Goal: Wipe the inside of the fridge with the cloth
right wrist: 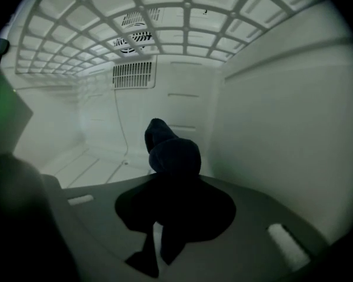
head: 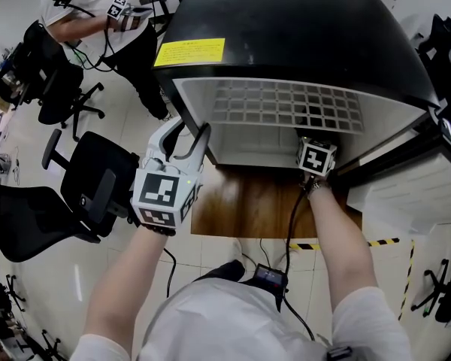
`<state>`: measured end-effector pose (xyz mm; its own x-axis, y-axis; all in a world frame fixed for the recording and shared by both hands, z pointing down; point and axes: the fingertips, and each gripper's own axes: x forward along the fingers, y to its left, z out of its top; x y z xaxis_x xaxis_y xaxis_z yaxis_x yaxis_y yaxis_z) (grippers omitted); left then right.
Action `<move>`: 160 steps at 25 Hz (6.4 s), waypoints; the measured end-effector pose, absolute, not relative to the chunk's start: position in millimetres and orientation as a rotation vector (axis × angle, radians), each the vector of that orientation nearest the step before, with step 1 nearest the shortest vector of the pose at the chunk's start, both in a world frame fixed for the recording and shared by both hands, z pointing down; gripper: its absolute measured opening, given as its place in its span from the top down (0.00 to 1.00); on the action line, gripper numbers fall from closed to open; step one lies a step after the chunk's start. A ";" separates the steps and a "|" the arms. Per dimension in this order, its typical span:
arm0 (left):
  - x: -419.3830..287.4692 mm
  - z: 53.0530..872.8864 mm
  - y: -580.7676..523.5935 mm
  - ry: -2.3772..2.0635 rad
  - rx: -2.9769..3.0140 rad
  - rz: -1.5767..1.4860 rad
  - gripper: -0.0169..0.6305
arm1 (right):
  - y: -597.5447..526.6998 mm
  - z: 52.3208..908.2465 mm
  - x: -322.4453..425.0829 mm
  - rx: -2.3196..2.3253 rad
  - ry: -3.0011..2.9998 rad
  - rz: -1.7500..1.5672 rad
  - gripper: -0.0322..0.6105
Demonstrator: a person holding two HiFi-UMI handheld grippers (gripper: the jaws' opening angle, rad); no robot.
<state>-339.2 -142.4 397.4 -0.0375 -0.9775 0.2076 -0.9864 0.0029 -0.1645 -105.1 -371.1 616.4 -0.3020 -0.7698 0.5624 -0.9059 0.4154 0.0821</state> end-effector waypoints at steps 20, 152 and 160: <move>-340.3 396.8 -143.1 -2.190 2.158 0.386 0.72 | -210.4 578.3 -278.0 0.992 -2.542 0.404 0.83; -99.5 553.5 -413.4 -1.791 2.146 0.215 0.79 | -192.4 468.1 9.7 0.796 -2.675 0.201 0.95; -89.3 551.7 -421.8 -1.755 2.228 0.194 0.80 | -194.0 469.3 15.2 0.797 -2.685 0.219 0.95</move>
<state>-89.3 -421.8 551.7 0.2454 -0.9262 0.2864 -0.9664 -0.2103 0.1480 15.2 -194.0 469.3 -0.7890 -0.5019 0.3544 -0.5527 0.8317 -0.0527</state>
